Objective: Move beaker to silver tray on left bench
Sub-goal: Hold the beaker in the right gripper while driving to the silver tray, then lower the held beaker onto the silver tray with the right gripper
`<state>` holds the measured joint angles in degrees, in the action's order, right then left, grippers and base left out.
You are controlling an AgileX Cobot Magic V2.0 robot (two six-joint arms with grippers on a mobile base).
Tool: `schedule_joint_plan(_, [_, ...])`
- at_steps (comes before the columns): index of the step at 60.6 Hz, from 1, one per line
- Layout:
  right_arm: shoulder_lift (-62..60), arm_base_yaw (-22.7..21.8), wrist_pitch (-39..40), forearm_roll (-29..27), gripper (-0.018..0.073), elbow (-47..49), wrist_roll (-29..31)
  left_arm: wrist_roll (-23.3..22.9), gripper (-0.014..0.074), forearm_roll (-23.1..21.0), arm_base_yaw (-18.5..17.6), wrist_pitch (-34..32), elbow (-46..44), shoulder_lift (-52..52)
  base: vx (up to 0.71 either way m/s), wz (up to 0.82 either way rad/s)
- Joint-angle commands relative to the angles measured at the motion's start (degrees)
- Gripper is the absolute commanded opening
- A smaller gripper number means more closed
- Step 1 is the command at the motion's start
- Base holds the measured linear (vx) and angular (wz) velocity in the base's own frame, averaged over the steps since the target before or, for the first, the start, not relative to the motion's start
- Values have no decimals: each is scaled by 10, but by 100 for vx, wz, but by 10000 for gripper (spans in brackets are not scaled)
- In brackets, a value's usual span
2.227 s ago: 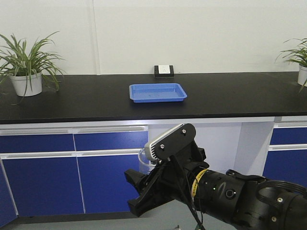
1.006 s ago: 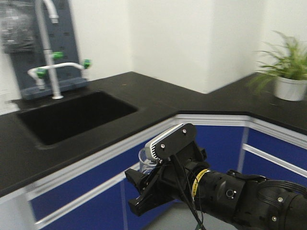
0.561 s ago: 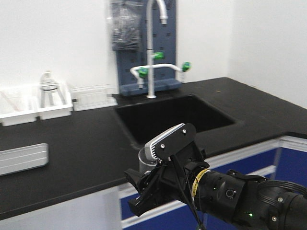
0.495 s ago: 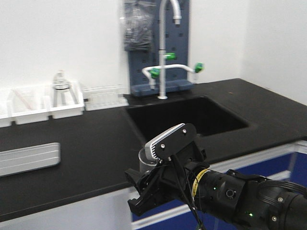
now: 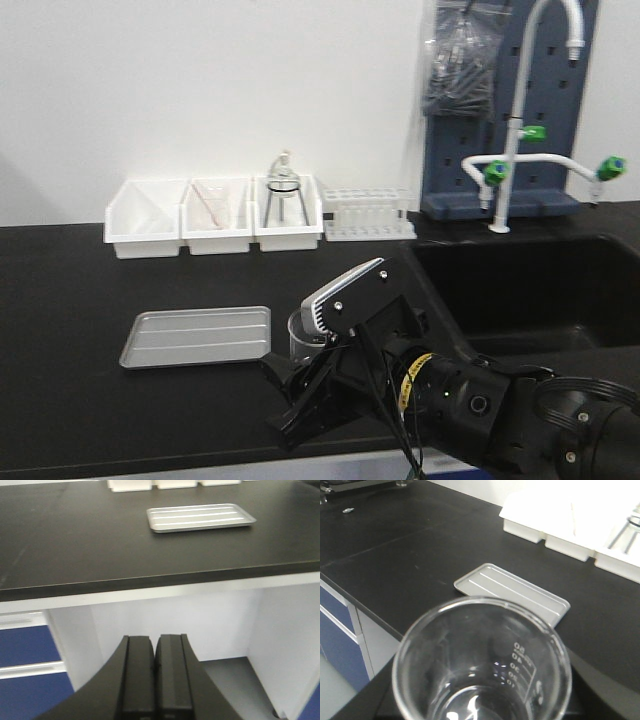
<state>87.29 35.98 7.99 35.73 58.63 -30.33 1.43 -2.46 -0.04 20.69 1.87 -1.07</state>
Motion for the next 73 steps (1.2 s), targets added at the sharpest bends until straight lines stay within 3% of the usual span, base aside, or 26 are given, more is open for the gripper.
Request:
schedule_joint_plan(1, [-22, -1, 40, -4, -14, 21, -2, 0, 1, -5, -1, -45, 11, -5, 19, 34])
schedule_joint_plan(73, [-22, -1, 40, -4, -11, 21, -2, 0, 1, -5, -1, -45, 11, -5, 21, 7])
